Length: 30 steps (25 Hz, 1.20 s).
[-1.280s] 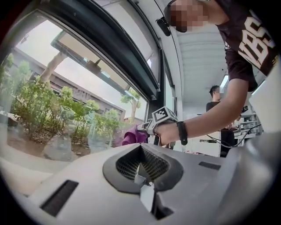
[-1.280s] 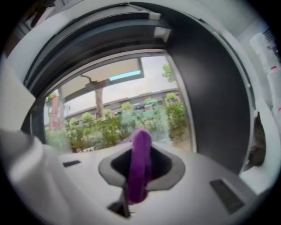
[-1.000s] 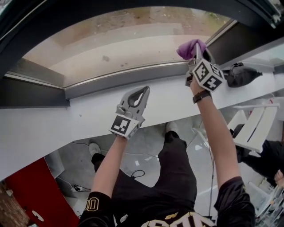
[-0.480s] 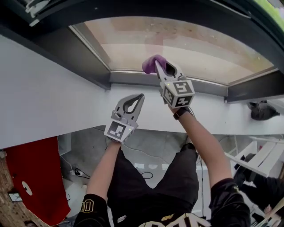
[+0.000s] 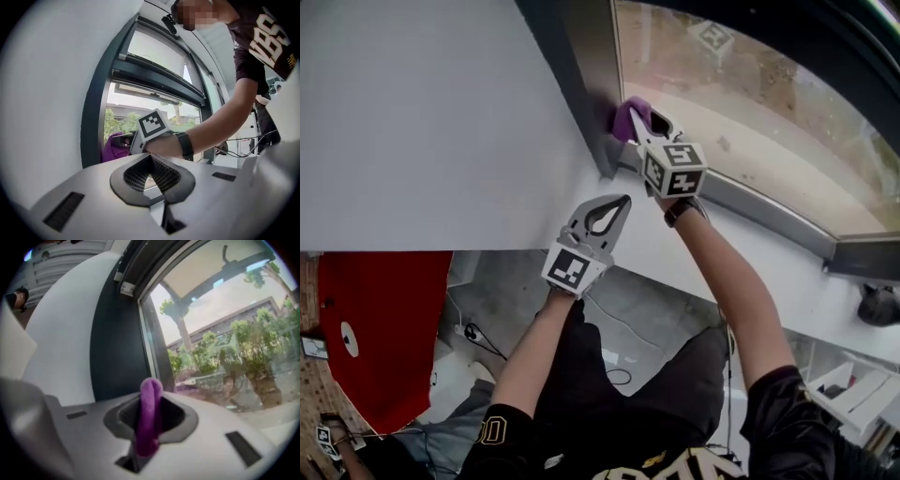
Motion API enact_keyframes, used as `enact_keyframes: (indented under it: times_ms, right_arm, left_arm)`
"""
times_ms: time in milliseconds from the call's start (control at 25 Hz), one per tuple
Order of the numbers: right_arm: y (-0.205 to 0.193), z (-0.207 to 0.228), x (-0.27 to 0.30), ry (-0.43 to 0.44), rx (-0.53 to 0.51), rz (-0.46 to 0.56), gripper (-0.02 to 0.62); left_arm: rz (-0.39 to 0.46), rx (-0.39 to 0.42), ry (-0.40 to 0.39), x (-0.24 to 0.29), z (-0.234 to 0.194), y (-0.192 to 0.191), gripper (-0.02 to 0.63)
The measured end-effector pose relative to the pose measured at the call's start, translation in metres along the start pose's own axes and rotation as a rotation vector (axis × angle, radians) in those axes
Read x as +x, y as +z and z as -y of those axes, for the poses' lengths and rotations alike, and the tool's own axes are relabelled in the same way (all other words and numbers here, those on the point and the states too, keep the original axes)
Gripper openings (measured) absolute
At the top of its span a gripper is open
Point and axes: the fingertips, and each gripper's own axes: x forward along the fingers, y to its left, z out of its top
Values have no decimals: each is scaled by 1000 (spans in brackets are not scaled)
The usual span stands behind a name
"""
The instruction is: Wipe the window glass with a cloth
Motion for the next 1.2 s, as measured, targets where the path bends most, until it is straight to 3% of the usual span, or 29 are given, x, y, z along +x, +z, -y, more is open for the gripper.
enact_keyframes:
  times_ms: [200, 480, 680, 960, 1200]
  right_arm:
    - [-4, 35, -21, -78, 27, -19, 72]
    - [3, 142, -153, -254, 22, -39, 72]
    - [6, 236, -277, -448, 34, -42, 72]
    - [9, 373, -469, -822, 118, 6, 72]
    - [2, 440, -573, -1023, 214, 50, 72]
  left_arm:
    - [9, 3, -43, 23, 24, 3, 14]
    - [22, -41, -197, 89, 114, 13, 14]
    - [60, -57, -356, 145, 210, 29, 14]
    - [109, -74, -564, 208, 350, 39, 14]
    - [131, -100, -691, 231, 427, 46, 14]
